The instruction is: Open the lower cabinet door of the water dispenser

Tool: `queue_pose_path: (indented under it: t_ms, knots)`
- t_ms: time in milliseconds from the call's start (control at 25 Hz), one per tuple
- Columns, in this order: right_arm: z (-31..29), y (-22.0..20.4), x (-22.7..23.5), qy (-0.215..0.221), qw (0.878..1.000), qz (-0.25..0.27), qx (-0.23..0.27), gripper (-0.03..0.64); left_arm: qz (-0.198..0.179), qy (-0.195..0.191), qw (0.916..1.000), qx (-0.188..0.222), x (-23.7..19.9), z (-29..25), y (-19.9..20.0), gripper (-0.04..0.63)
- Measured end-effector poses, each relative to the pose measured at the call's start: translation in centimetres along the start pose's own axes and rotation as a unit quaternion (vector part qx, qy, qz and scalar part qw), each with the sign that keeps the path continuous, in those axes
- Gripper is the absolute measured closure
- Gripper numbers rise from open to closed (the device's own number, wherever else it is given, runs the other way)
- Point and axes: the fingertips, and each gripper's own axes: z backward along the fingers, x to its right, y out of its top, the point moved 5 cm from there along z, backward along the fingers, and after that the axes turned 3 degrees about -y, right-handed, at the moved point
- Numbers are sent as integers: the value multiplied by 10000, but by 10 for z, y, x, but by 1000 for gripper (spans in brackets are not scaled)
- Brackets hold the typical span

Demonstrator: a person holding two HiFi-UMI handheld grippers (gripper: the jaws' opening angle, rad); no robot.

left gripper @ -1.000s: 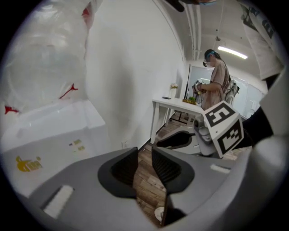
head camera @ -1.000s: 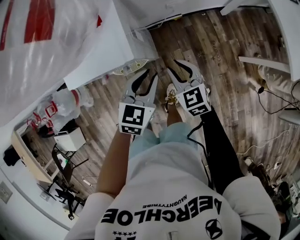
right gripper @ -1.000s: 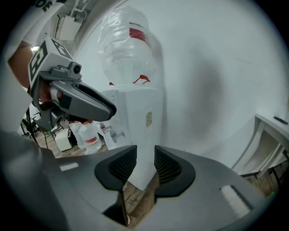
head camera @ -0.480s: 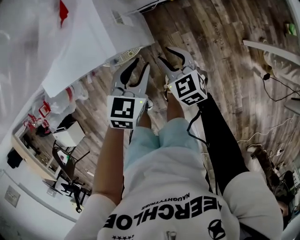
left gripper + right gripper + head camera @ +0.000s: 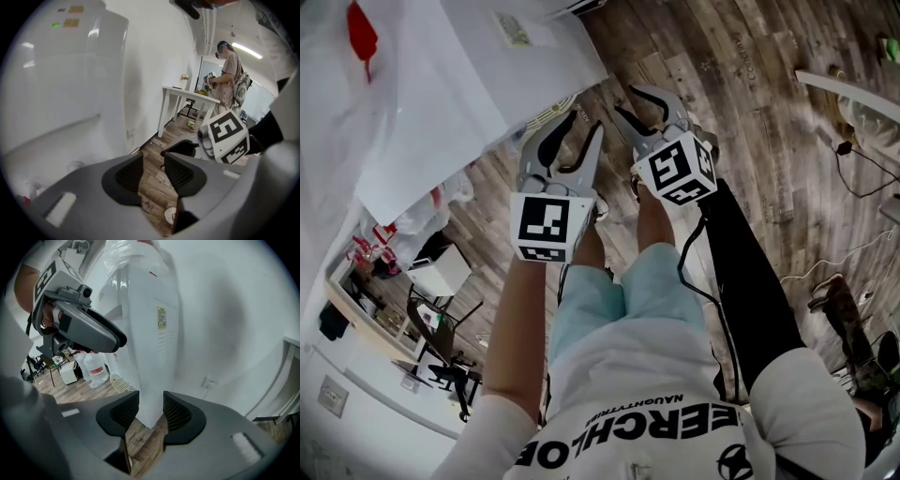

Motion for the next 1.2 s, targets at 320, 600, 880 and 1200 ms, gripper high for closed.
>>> queue_pose_path:
  t_ms: [320,600,880,1200]
  knots:
    - [-41,-29,-11,155,9997,96,-163,471,48,-16,9998,-167,-10,-18,-31,399]
    - [-72,-54,-14,291,9992,176,-204,471,164,-6,9996,-238,-17,-35,-53,400]
    - [-107,-71,-16,356,9987,211,-295,471,106,-13,9992,-374,-27,-50,-73,399]
    - [-143,-83,-23,454,9963,600,-414,471,105,18,9988,-474,-34,-56,-88,400]
